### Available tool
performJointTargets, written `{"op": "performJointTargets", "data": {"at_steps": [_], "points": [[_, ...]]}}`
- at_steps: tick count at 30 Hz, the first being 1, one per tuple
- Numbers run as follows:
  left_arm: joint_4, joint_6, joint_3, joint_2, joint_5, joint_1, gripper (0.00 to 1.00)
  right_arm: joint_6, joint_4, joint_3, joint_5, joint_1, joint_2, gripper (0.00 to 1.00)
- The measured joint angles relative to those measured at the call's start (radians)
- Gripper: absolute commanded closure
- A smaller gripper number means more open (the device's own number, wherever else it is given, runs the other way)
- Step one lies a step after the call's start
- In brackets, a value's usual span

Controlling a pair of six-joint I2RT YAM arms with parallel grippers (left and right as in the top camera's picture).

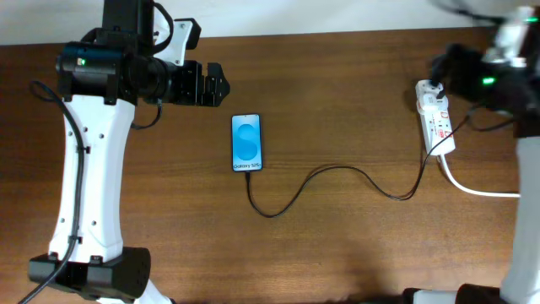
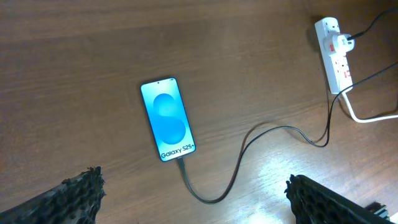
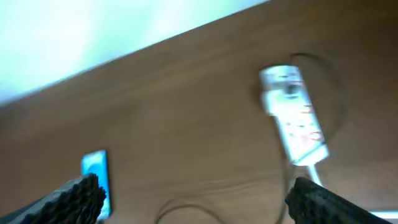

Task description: Plug charger to phone and switch on socket

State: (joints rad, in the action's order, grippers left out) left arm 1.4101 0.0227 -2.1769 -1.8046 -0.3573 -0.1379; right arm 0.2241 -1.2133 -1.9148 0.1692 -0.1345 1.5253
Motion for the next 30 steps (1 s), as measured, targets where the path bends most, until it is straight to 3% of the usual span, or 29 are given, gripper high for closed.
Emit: {"op": "performJointTargets", "data": {"at_steps": [5,12,17,20,23,28,30], "points": [[0.000,0.000,0.000,0.000,0.000,0.000,0.01,-0.092,-0.158,0.000,0.009,0.274,-0.014,0.01],[-0.001,0.000,0.000,0.000,0.000,0.000,0.01,-0.104,-0.380,0.000,0.018,0.289,-0.051,0.01],[0.000,0.000,0.000,0.000,0.000,0.000,0.01,-0.106,-0.395,0.000,-0.056,0.293,-0.052,0.02],[0.000,0.000,0.000,0.000,0.000,0.000,0.01,-0.122,-0.216,0.029,-0.084,0.296,-0.128,0.02],[-0.002,0.000,-0.001,0.000,0.000,0.000,0.01,-0.131,-0.032,0.196,-0.099,0.298,-0.370,0.01],[0.000,0.000,-0.003,0.000,0.001,0.000,0.01,-0.137,0.458,0.885,-0.128,0.287,-0.870,0.02],[-0.001,0.000,-0.004,0.000,0.003,0.000,0.01,-0.139,0.592,1.080,-0.133,0.269,-1.048,0.02]]}}
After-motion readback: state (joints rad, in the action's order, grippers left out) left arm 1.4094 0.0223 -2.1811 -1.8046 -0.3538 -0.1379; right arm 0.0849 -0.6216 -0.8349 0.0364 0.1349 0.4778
